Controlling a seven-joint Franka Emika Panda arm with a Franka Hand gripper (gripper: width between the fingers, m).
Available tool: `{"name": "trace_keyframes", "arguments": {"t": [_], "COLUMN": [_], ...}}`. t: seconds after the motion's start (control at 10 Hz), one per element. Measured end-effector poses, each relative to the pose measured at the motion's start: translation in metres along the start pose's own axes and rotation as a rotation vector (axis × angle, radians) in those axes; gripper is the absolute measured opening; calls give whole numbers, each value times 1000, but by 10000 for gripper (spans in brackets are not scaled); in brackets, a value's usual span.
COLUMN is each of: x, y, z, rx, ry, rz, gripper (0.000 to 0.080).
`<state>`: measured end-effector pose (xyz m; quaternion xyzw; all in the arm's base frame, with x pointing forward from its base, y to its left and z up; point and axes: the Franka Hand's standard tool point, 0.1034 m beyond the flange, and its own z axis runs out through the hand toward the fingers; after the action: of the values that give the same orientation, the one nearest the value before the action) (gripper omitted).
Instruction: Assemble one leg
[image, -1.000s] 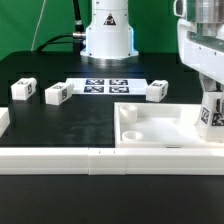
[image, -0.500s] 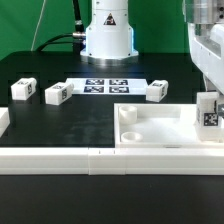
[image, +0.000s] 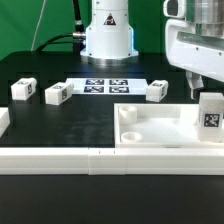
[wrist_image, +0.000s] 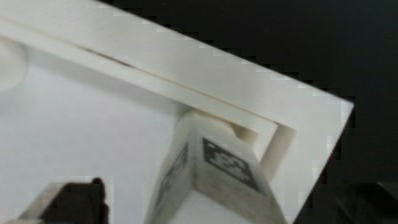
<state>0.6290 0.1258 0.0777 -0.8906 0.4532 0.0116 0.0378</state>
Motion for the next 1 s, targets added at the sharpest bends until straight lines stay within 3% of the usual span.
{"name": "trace_keyframes", "arguments": {"t": [0.3, 0.7, 0.9, 1.0], "x": [4, 12, 12, 12], "y": [-3, -2, -2, -2], "z": [-1, -1, -1, -1], "rx": [-50, -49, -49, -49], "ry": [0, -9, -11, -11], "rz": [-378, -783, -830, -829], "gripper": [649, 649, 638, 471]}}
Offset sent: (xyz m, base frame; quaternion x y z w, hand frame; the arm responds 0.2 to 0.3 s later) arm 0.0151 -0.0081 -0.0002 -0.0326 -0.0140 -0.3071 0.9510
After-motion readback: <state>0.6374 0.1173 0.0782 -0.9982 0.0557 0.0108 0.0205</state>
